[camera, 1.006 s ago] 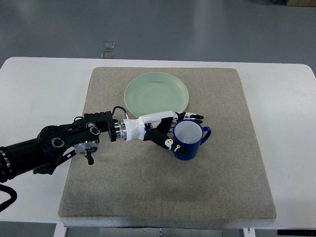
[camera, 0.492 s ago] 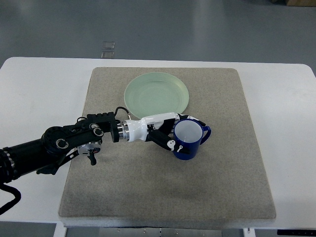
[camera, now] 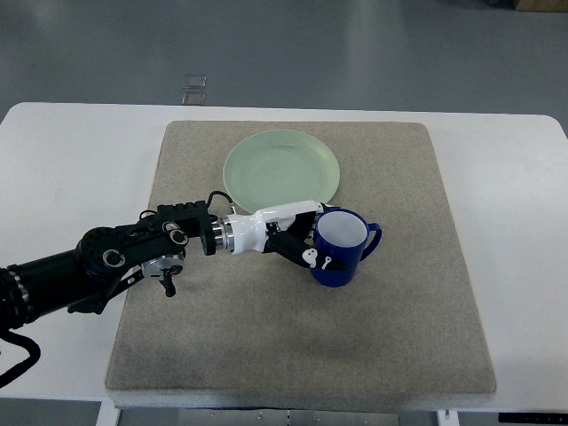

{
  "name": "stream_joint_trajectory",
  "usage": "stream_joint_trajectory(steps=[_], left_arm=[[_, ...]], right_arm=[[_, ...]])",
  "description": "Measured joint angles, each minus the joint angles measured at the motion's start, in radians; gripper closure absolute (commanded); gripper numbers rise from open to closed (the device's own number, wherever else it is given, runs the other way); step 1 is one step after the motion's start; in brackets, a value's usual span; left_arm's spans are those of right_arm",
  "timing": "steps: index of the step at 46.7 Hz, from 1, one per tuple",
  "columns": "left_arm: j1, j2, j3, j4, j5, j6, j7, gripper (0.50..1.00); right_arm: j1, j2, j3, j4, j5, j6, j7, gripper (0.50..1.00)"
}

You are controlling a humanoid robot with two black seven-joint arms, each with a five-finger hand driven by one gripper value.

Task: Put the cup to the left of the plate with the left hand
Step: 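Close the left hand fingers around the blue mug body, then lift the blue mug with the left hand and carry it past the plate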

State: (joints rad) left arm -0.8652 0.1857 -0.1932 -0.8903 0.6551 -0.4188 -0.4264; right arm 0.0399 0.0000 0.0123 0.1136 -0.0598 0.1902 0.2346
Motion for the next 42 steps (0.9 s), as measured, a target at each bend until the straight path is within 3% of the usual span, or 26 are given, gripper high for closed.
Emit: stream_joint_trajectory(steps=[24,42], left_arm=[[-0.012,-0.001,-0.084,0.004,-0.004,0.091,0.000,0.782],[-0.057,0.034,-0.193,0.034,-0.004,0.094,0.000,0.772]], right_arm=[[0.000,0.000,0.000,-0.001,0.000,0.000,0.000,0.568],[0.000,0.000,0.000,0.000,0.000,0.000,0.000,0.568]])
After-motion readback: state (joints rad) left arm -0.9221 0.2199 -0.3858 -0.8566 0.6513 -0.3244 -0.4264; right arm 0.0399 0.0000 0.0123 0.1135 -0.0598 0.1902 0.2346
